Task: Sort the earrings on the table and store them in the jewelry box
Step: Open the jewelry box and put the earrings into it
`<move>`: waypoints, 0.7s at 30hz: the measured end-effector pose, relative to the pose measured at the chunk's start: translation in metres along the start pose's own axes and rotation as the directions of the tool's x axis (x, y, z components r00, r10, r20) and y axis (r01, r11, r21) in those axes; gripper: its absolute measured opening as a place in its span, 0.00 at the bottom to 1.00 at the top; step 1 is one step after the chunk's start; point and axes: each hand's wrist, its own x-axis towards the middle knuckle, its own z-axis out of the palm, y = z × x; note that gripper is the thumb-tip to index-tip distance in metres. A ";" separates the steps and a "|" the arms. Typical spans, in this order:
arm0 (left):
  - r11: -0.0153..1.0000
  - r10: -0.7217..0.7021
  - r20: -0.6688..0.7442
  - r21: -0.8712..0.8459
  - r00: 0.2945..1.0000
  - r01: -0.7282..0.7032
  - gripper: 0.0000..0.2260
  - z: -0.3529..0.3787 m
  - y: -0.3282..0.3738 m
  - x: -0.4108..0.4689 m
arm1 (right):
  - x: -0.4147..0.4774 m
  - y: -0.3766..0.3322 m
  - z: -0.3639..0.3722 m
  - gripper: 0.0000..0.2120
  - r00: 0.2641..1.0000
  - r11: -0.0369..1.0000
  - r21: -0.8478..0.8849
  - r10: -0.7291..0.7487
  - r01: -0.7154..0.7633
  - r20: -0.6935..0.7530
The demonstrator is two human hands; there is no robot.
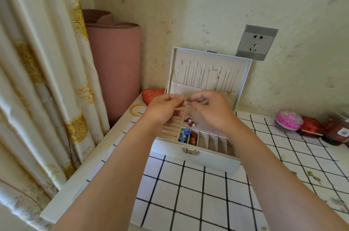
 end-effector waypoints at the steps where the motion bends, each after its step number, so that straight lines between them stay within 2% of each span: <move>1: 1.000 -0.009 0.013 -0.015 1.000 0.009 0.06 0.000 0.001 0.000 | -0.001 -0.007 -0.005 0.09 1.000 0.997 0.069 -0.016 0.016 -0.001; 4: 0.999 -0.028 0.042 -0.030 0.999 0.029 0.08 0.003 0.003 0.000 | -0.007 -0.023 -0.015 0.11 0.998 0.976 0.211 -0.062 0.056 0.024; 10: 0.997 -0.066 0.121 -0.043 0.991 0.071 0.08 0.012 0.007 0.000 | -0.009 -0.022 -0.022 0.08 0.998 0.958 0.280 -0.060 0.067 -0.033; 14: 0.999 -0.033 0.094 -0.029 0.995 0.036 0.07 0.015 0.006 0.001 | -0.008 -0.017 -0.019 0.07 0.995 0.969 0.235 -0.058 0.075 -0.079; 18: 0.991 0.046 0.030 0.126 0.998 -0.050 0.08 0.015 0.006 -0.001 | -0.006 -0.010 -0.017 0.08 0.997 0.975 0.213 -0.047 0.060 -0.066; 20: 0.944 0.173 0.000 0.285 0.985 -0.166 0.08 0.014 0.002 0.000 | -0.006 -0.004 -0.015 0.06 0.995 0.986 0.154 -0.049 0.061 -0.085; 21: 0.882 0.253 -0.004 0.411 0.967 -0.229 0.09 0.013 -0.001 0.000 | -0.006 0.001 -0.012 0.05 0.996 0.995 0.082 -0.056 0.062 -0.075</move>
